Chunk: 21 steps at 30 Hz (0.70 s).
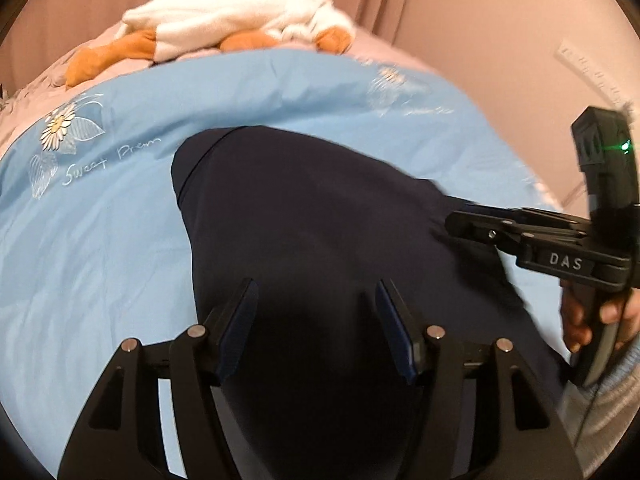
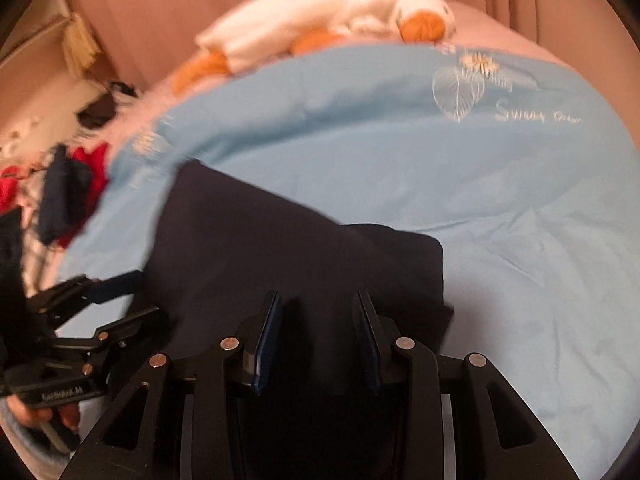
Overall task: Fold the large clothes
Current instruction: 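Lay the folded jacket down with both tools and release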
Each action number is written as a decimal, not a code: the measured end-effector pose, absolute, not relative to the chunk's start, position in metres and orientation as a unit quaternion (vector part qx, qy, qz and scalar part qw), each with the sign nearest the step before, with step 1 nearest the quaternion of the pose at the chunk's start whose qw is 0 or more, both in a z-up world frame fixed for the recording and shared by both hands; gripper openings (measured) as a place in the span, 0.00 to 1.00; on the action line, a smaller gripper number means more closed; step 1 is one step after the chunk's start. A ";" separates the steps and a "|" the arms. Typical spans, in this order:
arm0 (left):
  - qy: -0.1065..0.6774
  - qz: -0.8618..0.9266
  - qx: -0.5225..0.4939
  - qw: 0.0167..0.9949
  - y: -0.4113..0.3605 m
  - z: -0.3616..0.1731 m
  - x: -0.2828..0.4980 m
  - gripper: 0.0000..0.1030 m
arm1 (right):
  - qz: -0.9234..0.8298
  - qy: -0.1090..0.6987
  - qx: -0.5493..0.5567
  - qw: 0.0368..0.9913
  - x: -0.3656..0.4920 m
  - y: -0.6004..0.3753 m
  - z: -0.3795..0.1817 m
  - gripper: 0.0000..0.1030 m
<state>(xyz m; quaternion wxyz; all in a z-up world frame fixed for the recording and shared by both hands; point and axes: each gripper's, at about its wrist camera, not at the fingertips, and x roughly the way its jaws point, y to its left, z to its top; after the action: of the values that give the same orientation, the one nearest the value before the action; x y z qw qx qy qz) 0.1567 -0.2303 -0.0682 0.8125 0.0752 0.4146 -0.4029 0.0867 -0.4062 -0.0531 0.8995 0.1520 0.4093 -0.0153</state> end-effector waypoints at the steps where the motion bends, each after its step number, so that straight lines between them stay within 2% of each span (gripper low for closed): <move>1: 0.412 -0.409 0.067 0.811 -0.223 -0.065 0.146 0.58 | -0.011 0.401 0.149 0.904 0.079 -0.404 -0.048 0.36; 5: 0.399 -0.431 0.055 0.808 -0.195 -0.058 0.094 0.58 | 0.012 0.364 0.137 0.921 0.025 -0.386 -0.030 0.36; 9: 0.395 -0.422 0.074 0.813 -0.185 -0.069 0.058 0.58 | 0.031 0.345 0.138 0.928 -0.022 -0.367 -0.036 0.36; 13: 0.404 -0.398 0.100 0.818 -0.193 -0.094 0.044 0.60 | 0.028 0.362 0.122 0.924 -0.023 -0.359 -0.054 0.36; 17: 0.398 -0.379 0.123 0.826 -0.203 -0.097 0.040 0.61 | 0.010 0.399 0.107 0.911 -0.013 -0.353 -0.079 0.36; 21: 0.399 -0.366 0.127 0.831 -0.201 -0.094 0.039 0.61 | -0.002 0.400 0.110 0.910 -0.008 -0.352 -0.082 0.37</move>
<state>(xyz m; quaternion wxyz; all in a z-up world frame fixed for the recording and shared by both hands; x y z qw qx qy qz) 0.0391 -0.2015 -0.0939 0.8309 0.1272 0.3990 -0.3663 -0.0082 -0.3517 -0.0823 0.9099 0.1099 0.4000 -0.0023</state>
